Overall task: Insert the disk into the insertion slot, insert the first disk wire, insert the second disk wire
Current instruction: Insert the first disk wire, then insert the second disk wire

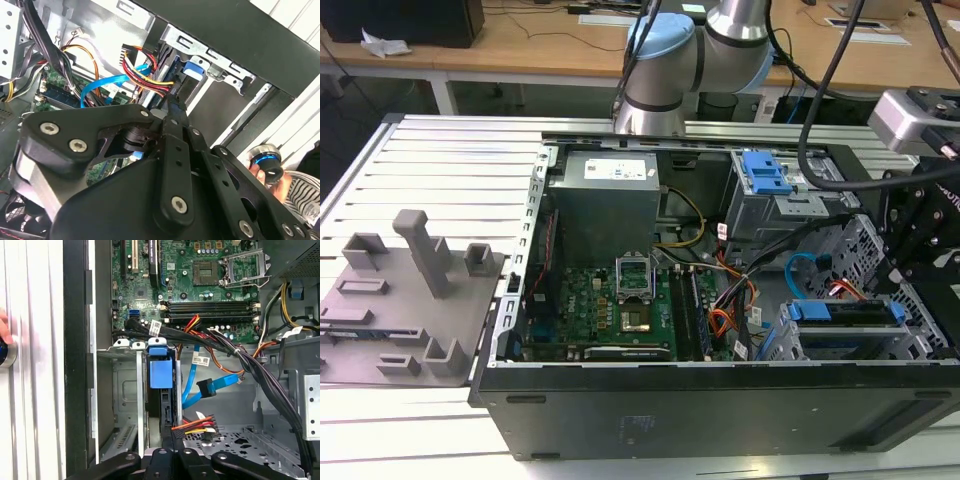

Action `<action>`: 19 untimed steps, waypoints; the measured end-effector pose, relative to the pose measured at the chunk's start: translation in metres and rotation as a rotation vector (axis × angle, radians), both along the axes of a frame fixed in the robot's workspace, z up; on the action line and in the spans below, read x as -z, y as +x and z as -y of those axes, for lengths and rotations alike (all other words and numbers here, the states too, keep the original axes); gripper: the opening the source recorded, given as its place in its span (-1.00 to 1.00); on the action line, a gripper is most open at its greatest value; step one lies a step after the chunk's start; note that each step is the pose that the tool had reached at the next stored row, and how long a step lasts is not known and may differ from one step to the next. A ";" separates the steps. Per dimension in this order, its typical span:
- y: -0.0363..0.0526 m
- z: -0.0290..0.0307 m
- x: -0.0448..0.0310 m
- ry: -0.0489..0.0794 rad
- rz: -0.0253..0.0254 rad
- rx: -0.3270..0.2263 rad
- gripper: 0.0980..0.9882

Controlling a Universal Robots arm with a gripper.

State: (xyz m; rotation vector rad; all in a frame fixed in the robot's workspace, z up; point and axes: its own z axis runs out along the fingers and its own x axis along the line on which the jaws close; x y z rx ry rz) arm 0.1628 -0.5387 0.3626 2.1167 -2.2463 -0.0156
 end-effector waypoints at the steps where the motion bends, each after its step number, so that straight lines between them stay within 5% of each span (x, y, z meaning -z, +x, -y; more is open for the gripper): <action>1: -0.0014 0.0000 0.0029 0.000 0.0000 0.000 -0.98; 7: -0.0210 0.0001 0.0059 0.000 0.0000 0.000 -0.98; 19: -0.0219 0.0000 0.0059 0.000 0.0000 0.000 -0.98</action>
